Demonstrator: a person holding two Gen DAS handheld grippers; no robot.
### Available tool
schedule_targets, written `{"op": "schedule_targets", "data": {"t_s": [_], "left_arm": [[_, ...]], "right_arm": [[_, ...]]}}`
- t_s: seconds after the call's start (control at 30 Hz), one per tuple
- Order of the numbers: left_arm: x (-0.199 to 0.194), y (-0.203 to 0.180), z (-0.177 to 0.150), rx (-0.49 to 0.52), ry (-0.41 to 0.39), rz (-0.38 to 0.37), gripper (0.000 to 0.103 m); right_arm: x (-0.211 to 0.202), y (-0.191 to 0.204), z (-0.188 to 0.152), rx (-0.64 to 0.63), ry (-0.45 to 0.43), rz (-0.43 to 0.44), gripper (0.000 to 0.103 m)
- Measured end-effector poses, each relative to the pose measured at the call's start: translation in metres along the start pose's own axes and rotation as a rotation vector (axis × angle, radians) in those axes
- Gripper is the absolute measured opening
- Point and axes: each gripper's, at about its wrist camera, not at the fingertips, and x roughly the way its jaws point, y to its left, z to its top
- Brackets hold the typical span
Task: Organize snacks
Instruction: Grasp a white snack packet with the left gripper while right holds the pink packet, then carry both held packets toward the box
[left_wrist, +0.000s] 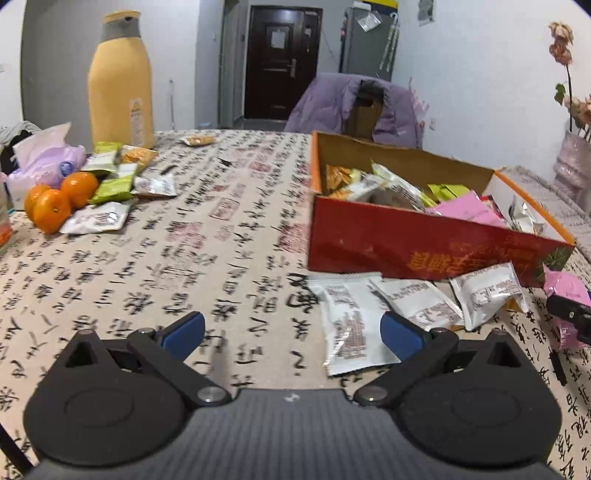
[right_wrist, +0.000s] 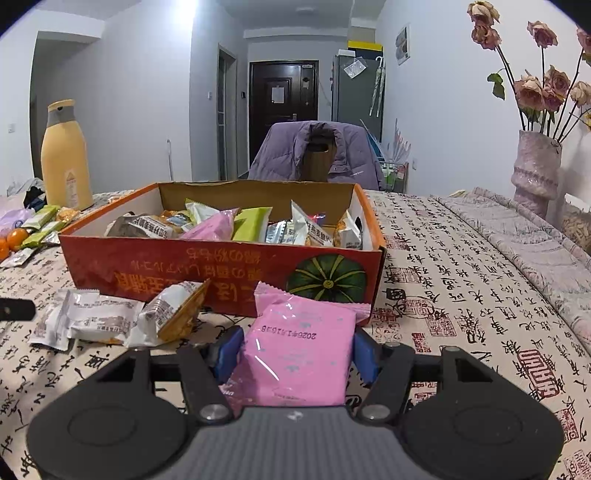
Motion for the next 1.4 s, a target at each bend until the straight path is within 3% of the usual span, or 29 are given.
{"op": "schedule_targets", "data": {"t_s": [0.27,0.37,0.6,0.7,1.4], "left_arm": [[0.018,-0.028,0.003,0.058,0.039,0.014,0.103],[0.027,-0.035,0.006,0.069,0.059,0.031,0.096],[0.038,-0.041,0.010,0.049,0.080,0.040,0.073],[0.035,-0.042,0.010,0.050,0.062,0.036,0.045],[-0.009,-0.039,0.011,0.042,-0.080,0.000,0.041]], "right_arm": [[-0.001,-0.003,0.000,0.013,-0.007,0.018,0.062],[-0.001,-0.003,-0.001,0.015,-0.011,0.024,0.062],[-0.003,-0.004,-0.001,0.023,-0.019,0.033,0.062],[-0.003,-0.003,-0.001,0.019,-0.021,0.037,0.062],[-0.021,0.003,0.000,-0.014,-0.109,0.033,0.062]]}}
